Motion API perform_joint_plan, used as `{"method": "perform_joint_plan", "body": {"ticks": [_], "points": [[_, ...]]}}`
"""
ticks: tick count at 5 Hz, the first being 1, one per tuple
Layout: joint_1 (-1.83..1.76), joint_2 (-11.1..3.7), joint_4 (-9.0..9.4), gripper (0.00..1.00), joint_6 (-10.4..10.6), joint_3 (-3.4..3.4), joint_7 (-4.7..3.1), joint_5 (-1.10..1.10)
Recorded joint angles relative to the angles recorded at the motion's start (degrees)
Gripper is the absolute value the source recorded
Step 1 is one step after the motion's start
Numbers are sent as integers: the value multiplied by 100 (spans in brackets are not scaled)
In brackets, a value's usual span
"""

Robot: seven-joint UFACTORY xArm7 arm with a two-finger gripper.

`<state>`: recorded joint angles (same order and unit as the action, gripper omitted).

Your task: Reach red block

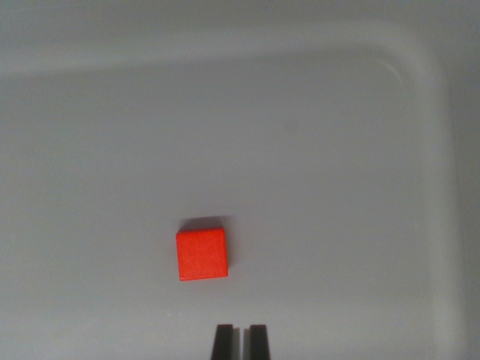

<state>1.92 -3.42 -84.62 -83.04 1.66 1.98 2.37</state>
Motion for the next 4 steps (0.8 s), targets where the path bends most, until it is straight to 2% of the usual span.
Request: {"method": "perform_joint_plan", "body": {"ticks": [1, 2, 3, 4], "points": [[-9, -74, 148, 0, 210, -3, -5, -5], [-9, -74, 148, 0, 210, -3, -5, -5], [-18, -154, 309, 0, 436, -6, -11, -11], [-18, -154, 309, 0, 436, -6, -11, -11]]}}
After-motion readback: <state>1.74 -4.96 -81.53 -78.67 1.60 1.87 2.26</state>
